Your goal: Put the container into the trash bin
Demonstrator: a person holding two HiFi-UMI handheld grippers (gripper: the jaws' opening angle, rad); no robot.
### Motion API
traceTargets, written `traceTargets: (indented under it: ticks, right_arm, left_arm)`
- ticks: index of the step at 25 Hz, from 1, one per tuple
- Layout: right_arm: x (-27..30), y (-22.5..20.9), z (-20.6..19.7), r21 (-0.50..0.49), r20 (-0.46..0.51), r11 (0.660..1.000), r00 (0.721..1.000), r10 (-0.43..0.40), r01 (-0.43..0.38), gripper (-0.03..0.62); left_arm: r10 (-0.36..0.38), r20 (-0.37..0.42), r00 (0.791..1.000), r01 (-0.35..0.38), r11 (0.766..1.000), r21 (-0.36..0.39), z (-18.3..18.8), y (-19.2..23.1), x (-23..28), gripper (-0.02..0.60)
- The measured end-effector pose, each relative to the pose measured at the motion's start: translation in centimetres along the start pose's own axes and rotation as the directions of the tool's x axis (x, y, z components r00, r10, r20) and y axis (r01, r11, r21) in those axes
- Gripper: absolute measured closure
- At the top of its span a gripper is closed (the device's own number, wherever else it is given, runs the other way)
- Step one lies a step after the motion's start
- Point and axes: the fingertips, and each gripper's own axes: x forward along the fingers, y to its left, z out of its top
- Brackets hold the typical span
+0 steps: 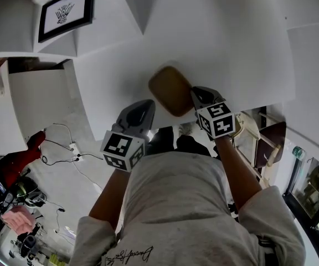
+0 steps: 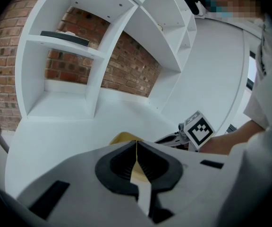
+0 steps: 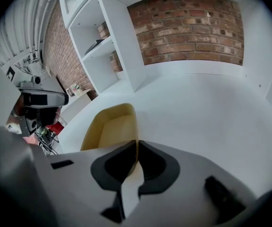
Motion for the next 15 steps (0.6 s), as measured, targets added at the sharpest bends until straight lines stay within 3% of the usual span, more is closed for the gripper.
traceTargets:
  ticks: [15]
  right_arm:
    - [-1.0,0.5,1.2,0.045,0.036,0.999,0.999,0.006,-0.007,0.557]
  left_arm:
    - [-0.002,0.011,1.0,0.002,1.0,0.001,0.0,-0.3,-0.6,0.565]
